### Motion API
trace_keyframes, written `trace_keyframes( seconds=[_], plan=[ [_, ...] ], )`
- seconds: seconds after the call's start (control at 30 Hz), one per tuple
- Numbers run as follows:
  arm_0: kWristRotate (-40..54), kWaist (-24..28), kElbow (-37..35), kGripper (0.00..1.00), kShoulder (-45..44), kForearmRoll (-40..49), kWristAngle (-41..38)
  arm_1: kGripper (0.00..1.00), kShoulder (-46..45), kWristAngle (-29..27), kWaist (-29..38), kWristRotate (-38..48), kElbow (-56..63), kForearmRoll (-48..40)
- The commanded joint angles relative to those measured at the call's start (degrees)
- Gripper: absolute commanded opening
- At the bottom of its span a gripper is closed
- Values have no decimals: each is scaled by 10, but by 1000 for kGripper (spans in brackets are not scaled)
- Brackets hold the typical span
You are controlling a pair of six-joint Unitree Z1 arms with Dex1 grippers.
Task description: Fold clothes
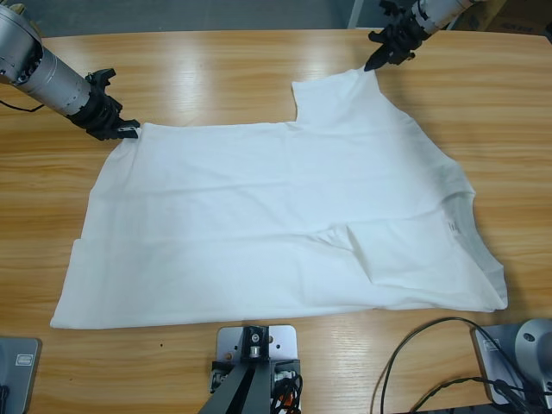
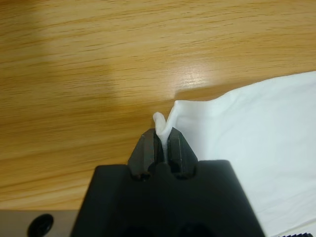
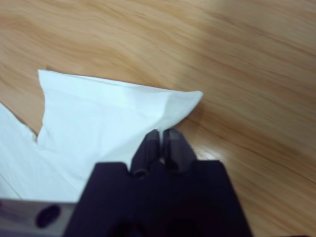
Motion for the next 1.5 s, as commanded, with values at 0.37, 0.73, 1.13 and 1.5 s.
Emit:
trace_keyframes(
  seconds=[0.37,0.73,1.13,1.5],
  plan=[
    [-1,24,25,0,-18,42,-10,0,-47,51,6,-97,31,143],
    [-20,21,90,0,-132,67,-24,0,-218,79,7,-106,183,141],
    [-46,-11,159,0,-206,66,-32,0,-420,81,50,-84,465,139],
    [-69,-54,230,0,-271,66,-33,0,-518,50,103,-57,633,129]
  ],
)
